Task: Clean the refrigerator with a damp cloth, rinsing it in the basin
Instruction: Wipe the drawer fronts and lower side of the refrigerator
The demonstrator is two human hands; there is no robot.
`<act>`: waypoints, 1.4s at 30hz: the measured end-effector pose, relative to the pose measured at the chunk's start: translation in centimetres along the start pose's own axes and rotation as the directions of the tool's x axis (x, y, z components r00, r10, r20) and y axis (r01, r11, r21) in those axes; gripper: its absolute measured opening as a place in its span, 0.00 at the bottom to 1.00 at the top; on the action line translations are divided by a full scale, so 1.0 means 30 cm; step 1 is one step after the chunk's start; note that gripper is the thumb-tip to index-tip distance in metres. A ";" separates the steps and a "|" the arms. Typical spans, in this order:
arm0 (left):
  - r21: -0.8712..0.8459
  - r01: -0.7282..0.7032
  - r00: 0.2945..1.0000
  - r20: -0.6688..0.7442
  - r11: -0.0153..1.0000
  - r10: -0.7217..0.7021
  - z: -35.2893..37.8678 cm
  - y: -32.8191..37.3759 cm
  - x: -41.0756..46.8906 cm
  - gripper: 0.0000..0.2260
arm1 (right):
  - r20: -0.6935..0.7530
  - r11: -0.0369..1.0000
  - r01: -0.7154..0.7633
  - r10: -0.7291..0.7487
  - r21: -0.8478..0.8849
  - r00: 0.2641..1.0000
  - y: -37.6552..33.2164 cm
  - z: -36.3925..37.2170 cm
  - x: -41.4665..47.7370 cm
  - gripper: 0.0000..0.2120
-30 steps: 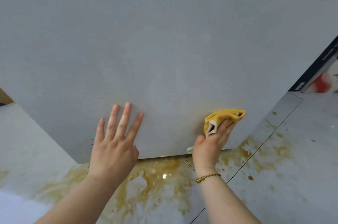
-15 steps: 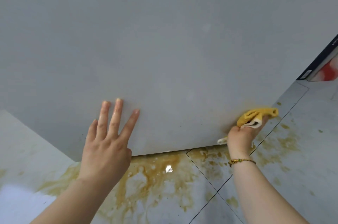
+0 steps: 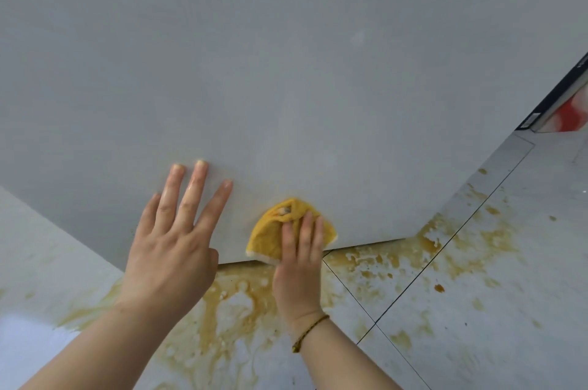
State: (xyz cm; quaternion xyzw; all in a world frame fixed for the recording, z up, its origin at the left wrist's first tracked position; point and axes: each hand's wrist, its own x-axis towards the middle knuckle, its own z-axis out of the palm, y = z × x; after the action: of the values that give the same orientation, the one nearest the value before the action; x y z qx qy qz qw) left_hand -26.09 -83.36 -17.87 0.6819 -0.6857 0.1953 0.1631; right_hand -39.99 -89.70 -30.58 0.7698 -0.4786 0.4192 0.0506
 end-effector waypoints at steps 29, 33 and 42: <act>-0.062 0.057 0.994 0.099 0.996 -0.051 -0.033 0.003 0.000 0.32 | 0.171 0.270 -0.881 0.918 0.389 0.357 0.457 -0.184 0.220 0.31; -0.138 0.226 0.972 0.088 0.964 -0.216 -0.068 -0.063 -0.051 0.32 | 0.296 0.057 -0.932 0.940 0.358 0.171 0.317 -0.090 0.179 0.24; -0.352 0.644 0.765 0.309 0.679 -0.565 -0.156 -0.268 -0.169 0.42 | 0.621 -0.194 -0.943 0.784 0.271 0.017 -0.106 0.245 -0.016 0.19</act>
State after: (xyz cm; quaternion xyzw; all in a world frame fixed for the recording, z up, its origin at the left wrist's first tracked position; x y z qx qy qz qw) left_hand -18.18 -76.59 -15.93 0.8296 -0.4577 -0.0898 0.3070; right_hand -33.22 -91.18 -34.63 0.2156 -0.6924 0.3727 -0.5790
